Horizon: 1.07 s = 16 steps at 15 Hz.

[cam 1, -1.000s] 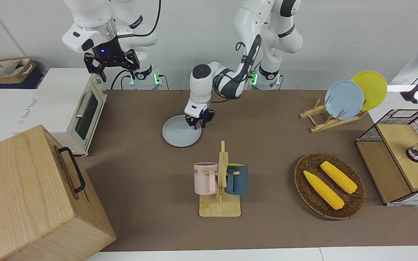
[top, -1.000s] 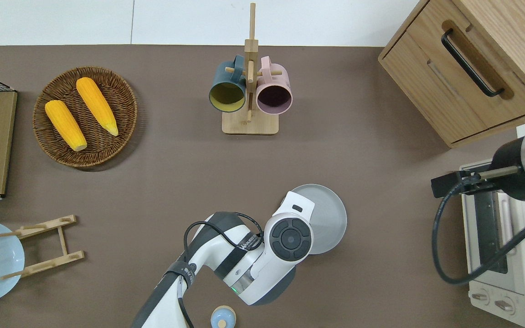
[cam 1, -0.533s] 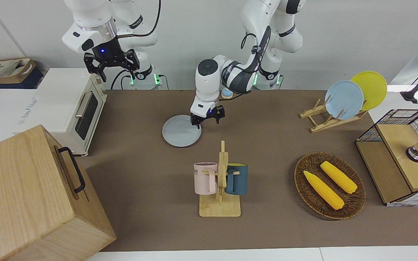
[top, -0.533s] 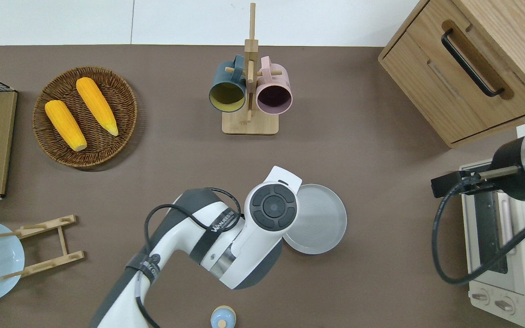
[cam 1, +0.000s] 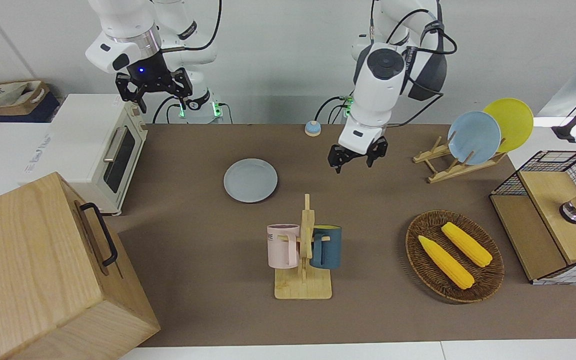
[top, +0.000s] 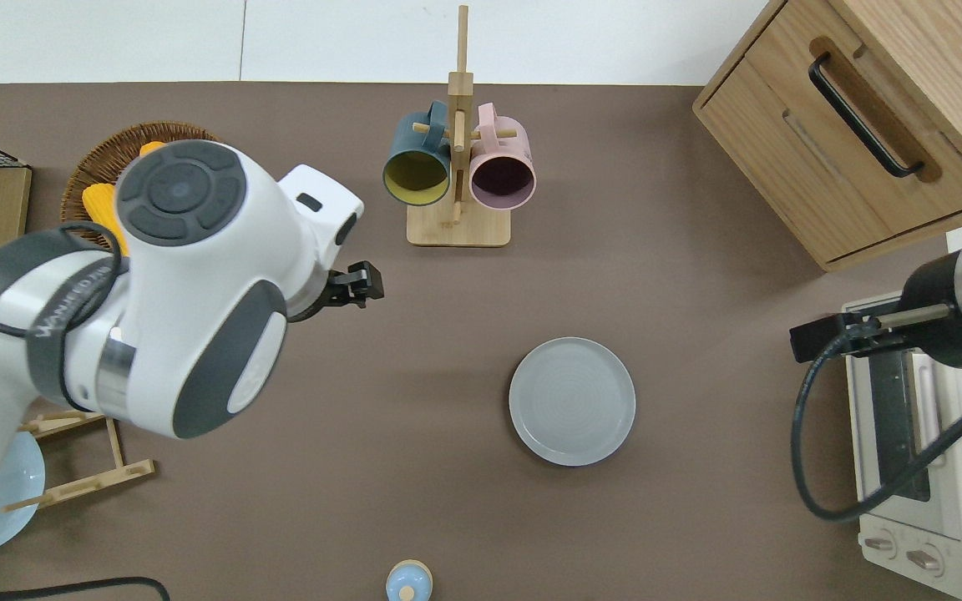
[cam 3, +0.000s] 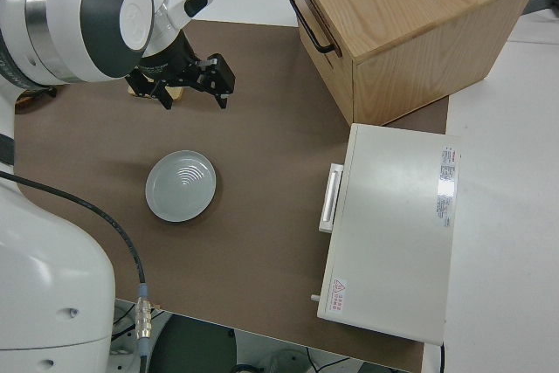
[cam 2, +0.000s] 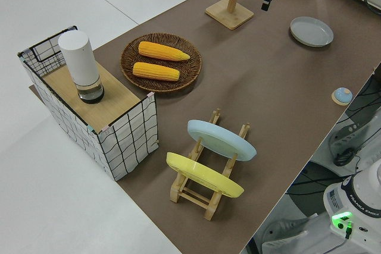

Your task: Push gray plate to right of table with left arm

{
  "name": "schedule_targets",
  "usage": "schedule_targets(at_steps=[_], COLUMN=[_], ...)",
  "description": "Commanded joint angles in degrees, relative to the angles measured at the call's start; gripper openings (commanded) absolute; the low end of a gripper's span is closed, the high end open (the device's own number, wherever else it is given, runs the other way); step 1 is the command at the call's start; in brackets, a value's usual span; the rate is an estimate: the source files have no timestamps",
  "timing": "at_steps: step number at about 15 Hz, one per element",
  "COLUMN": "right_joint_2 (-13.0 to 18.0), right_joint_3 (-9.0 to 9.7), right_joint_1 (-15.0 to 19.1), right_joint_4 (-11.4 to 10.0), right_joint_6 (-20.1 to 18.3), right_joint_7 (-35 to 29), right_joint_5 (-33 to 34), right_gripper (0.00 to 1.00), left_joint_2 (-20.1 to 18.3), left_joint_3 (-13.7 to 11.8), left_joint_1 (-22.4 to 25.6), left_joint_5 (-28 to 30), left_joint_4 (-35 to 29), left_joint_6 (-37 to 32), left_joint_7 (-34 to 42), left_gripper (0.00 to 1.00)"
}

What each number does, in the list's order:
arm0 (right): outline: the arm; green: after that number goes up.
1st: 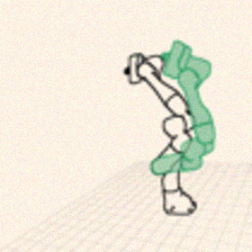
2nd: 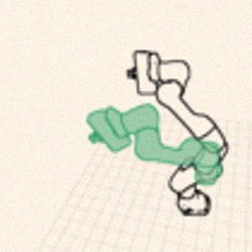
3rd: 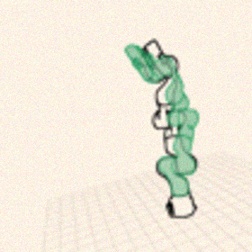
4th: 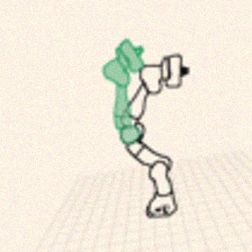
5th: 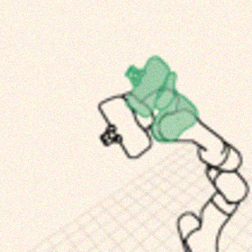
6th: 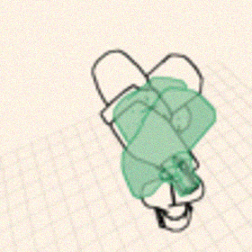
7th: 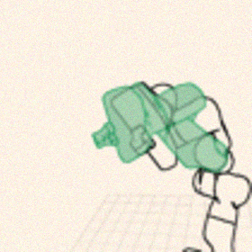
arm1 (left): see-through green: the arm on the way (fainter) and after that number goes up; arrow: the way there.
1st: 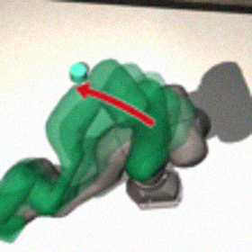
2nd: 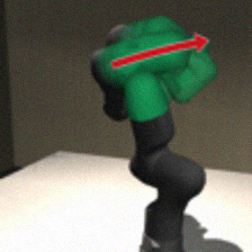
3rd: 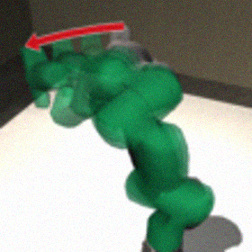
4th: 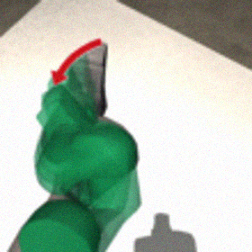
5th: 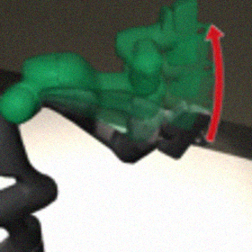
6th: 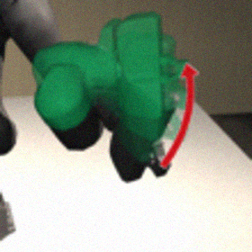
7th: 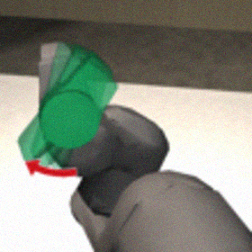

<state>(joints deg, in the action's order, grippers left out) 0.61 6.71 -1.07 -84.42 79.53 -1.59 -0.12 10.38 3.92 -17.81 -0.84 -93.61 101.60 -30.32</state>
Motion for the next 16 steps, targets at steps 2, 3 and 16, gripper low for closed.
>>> schedule_targets(at_steps=[2,3,16], right_joint_2=[0.36,0.36,0.36], right_joint_3=[0.76,0.85,0.85], right_joint_1=[1.16,1.16,1.16], right_joint_4=[0.22,0.22,0.22], right_joint_6=[-0.78,-0.69,-0.69], right_joint_7=[0.01,0.01,0.01], right_joint_5=[-0.59,-0.59,-0.59], right_gripper=[0.983,0.983,0.983], left_joint_2=[0.25,0.16,-1.77], left_joint_3=[0.65,0.65,0.83], left_joint_1=[9.52,11.63,19.04], left_joint_5=[-0.56,-0.65,-0.12], left_joint_4=[3.26,4.05,4.14], left_joint_6=[-4.99,-6.23,-8.17], left_joint_7=[16.13,20.25,31.98], left_gripper=[0.99,0.99,1.0])
